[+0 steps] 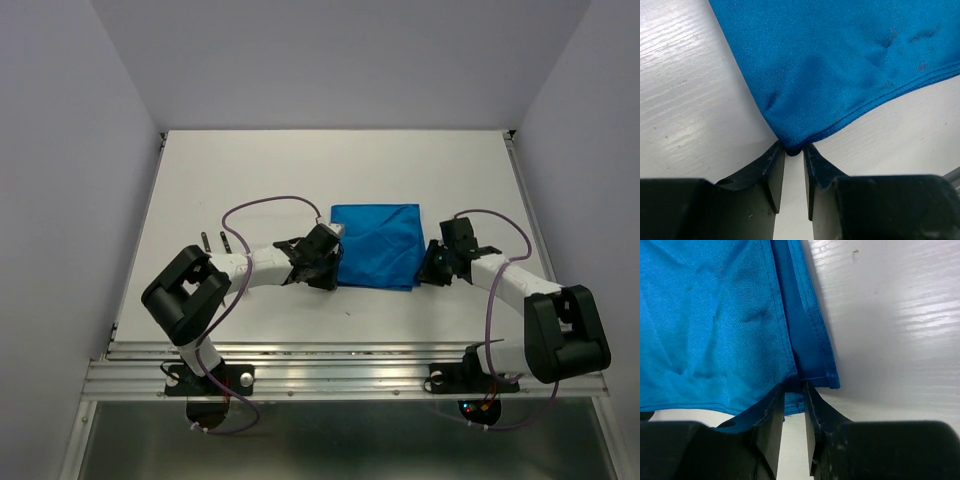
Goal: Fold the napkin into a case and place the utensils inside
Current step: Smooth out the square-folded napkin at the center of the board.
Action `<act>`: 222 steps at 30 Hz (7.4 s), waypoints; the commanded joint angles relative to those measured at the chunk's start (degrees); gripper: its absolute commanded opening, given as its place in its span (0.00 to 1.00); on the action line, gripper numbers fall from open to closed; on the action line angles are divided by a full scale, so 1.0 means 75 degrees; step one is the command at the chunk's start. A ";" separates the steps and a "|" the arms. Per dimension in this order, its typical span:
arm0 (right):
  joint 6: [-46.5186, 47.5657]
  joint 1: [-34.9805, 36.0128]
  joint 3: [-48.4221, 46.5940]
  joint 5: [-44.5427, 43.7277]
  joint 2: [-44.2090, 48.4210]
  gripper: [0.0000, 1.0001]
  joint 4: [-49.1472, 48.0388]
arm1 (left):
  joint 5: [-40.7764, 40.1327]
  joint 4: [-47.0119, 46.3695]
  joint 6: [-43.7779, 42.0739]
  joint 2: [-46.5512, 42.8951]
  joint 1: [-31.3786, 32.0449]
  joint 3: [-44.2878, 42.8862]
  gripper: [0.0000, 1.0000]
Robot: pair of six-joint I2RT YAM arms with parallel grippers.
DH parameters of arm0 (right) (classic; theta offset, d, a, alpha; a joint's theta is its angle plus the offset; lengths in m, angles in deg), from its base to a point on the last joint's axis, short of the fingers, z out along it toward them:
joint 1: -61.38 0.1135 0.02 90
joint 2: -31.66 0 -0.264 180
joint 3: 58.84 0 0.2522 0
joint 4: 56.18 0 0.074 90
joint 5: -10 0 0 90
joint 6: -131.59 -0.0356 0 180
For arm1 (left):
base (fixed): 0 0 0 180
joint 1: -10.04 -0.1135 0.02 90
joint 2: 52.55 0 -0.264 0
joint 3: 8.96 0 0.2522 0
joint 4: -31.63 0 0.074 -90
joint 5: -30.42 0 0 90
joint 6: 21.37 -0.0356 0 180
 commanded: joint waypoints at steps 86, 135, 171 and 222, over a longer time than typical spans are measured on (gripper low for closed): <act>-0.0396 0.0127 -0.0269 -0.2314 0.0350 0.05 0.0317 | -0.0801 0.1224 -0.0400 -0.0840 0.0097 -0.1576 0.43; -0.0186 0.0127 0.0293 -0.1166 0.0420 0.50 -0.0363 | 0.0593 -0.1377 0.0794 -0.0136 -0.0688 0.0228 0.72; -0.0092 0.0127 0.0129 -0.0262 0.1040 0.01 -0.0176 | 0.2292 -0.3322 0.1709 -0.0241 -0.0759 0.0674 0.00; -0.0244 0.0127 0.0481 -0.0334 0.0630 0.01 -0.0257 | 0.1660 -0.1812 0.0783 -0.0394 -0.0841 0.1038 0.50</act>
